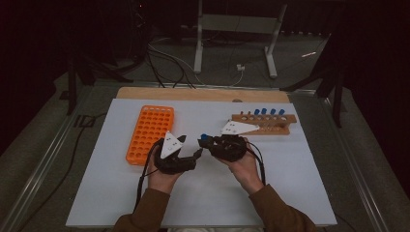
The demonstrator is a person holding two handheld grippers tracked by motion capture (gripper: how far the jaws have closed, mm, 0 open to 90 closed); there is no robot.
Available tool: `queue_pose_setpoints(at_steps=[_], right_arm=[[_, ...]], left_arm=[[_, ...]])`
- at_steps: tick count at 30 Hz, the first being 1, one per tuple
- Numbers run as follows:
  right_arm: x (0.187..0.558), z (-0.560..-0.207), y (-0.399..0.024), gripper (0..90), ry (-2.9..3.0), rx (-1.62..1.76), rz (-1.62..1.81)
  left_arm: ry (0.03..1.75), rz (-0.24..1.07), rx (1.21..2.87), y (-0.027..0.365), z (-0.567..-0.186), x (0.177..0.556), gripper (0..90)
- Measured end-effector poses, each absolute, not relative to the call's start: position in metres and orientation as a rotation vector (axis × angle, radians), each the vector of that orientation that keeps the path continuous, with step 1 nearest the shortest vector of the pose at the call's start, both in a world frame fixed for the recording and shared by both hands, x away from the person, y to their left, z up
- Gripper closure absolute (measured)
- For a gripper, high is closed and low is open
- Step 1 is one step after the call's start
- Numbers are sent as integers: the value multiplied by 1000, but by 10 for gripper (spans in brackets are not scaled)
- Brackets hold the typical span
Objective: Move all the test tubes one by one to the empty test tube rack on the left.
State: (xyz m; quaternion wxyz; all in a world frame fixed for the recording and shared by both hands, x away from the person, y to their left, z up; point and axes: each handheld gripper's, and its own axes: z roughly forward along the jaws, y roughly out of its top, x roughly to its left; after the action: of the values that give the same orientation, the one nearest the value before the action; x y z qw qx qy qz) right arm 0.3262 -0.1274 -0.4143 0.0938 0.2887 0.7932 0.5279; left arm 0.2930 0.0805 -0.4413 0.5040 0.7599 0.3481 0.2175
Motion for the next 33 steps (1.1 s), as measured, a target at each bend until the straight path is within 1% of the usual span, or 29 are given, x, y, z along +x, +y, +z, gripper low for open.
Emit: queue_pose_setpoints(at_steps=[1, 2, 3, 4, 5, 6, 9, 10, 13, 15, 16, 17, 18, 19, 20, 24, 25, 26, 27, 29, 32, 33], right_arm=[[325, -414, -125, 763, 2356, 850, 1577], [325, -414, -125, 763, 2356, 850, 1577], [324, -414, -124, 763, 2359, 847, 1588], [324, -413, -123, 763, 2361, 846, 1589], [324, -413, -123, 763, 2361, 846, 1589], [323, -413, -122, 763, 2364, 844, 1591], [323, -413, -121, 764, 2369, 839, 1594], [323, -413, -121, 763, 2372, 840, 1593], [324, -414, -122, 754, 2375, 847, 1599], [325, -413, -123, 690, 2374, 848, 1619], [325, -413, -123, 690, 2374, 848, 1619], [325, -412, -126, 587, 2370, 844, 1634], [325, -412, -126, 587, 2370, 844, 1634], [325, -410, -128, 478, 2366, 847, 1640], [325, -410, -128, 478, 2366, 847, 1640], [323, -408, -137, 295, 2331, 856, 1632], [323, -407, -143, 188, 2311, 863, 1623], [323, -407, -143, 188, 2311, 863, 1623], [323, -407, -146, 147, 2299, 877, 1603], [323, -408, -153, 119, 2271, 892, 1584], [323, -411, -163, 34, 2246, 903, 1521], [323, -413, -166, 31, 2240, 902, 1489]], left_arm=[[833, 517, 1841, 79, -442, 293, 438], [827, 507, 1844, 79, -443, 294, 438], [822, 498, 1848, 78, -443, 294, 520], [817, 489, 1852, 77, -444, 294, 557], [812, 485, 1854, 77, -444, 294, 557], [802, 479, 1854, 77, -444, 294, 589], [778, 464, 1856, 76, -445, 293, 700], [770, 461, 1859, 76, -445, 293, 765], [756, 466, 1865, 75, -445, 293, 779], [762, 469, 1863, 75, -446, 294, 780], [768, 466, 1861, 76, -446, 294, 780], [773, 468, 1861, 77, -447, 295, 780], [779, 471, 1860, 79, -447, 296, 780], [786, 475, 1859, 81, -447, 296, 780], [793, 480, 1856, 82, -448, 297, 780], [818, 495, 1846, 93, -449, 298, 780], [824, 498, 1837, 96, -449, 297, 780], [829, 499, 1831, 99, -449, 297, 780], [835, 501, 1824, 102, -449, 297, 779], [845, 506, 1811, 109, -449, 297, 780], [856, 518, 1797, 117, -448, 296, 779], [857, 521, 1794, 120, -448, 295, 779]])
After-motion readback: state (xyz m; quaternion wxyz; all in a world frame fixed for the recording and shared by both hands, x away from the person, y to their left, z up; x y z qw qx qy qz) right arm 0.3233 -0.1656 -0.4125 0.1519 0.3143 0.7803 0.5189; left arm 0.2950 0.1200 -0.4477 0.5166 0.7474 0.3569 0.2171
